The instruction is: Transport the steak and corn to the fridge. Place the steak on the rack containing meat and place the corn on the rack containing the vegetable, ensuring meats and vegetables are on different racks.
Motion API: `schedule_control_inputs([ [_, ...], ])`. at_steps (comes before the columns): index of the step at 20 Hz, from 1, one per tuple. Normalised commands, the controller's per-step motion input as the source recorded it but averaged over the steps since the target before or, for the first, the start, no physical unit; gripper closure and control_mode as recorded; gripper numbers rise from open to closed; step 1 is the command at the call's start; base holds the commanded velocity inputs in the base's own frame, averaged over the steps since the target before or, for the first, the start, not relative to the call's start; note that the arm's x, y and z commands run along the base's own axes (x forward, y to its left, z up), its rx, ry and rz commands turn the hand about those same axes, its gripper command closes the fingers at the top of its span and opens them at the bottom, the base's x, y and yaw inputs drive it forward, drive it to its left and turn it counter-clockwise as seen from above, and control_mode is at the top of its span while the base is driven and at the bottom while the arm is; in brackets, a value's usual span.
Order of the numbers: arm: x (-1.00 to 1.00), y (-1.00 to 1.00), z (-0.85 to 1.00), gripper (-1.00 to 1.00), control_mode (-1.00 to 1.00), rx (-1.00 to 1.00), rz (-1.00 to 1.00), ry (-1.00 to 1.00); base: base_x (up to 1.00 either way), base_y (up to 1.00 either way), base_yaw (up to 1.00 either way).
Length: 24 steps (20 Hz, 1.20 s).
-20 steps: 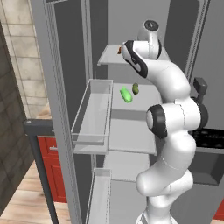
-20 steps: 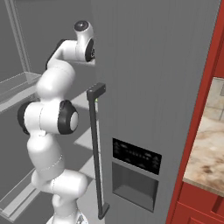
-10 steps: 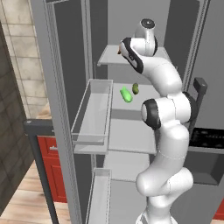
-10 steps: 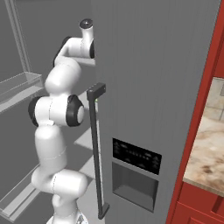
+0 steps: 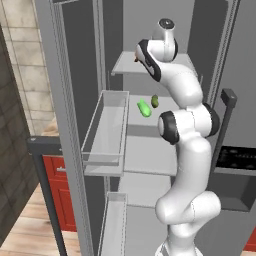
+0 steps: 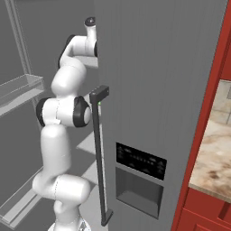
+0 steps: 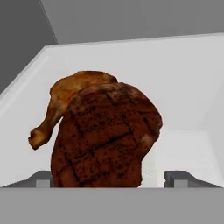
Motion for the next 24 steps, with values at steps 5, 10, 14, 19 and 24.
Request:
schedule_control_inputs([
  [5, -0.11, 0.02, -0.02, -1.00, -1.00, 0.00, 0.00, 0.01, 0.00, 0.00, 0.00],
  [10, -0.75, 0.01, 0.04, -1.00, -1.00, 0.00, 0.00, -0.04, 0.00, 0.00, 0.00],
  [14, -0.78, 0.00, -0.01, -1.00, -1.00, 0.00, 0.00, -0.02, 0.00, 0.00, 0.00],
  [19, -0.99, 0.00, -0.24, -1.00, -1.00, -0.02, 0.00, 0.00, 0.00, 0.00, 0.00],
  [24, -1.00, 0.03, -0.27, -1.00, -1.00, -0.02, 0.00, -0.02, 0.00, 0.00, 0.00],
])
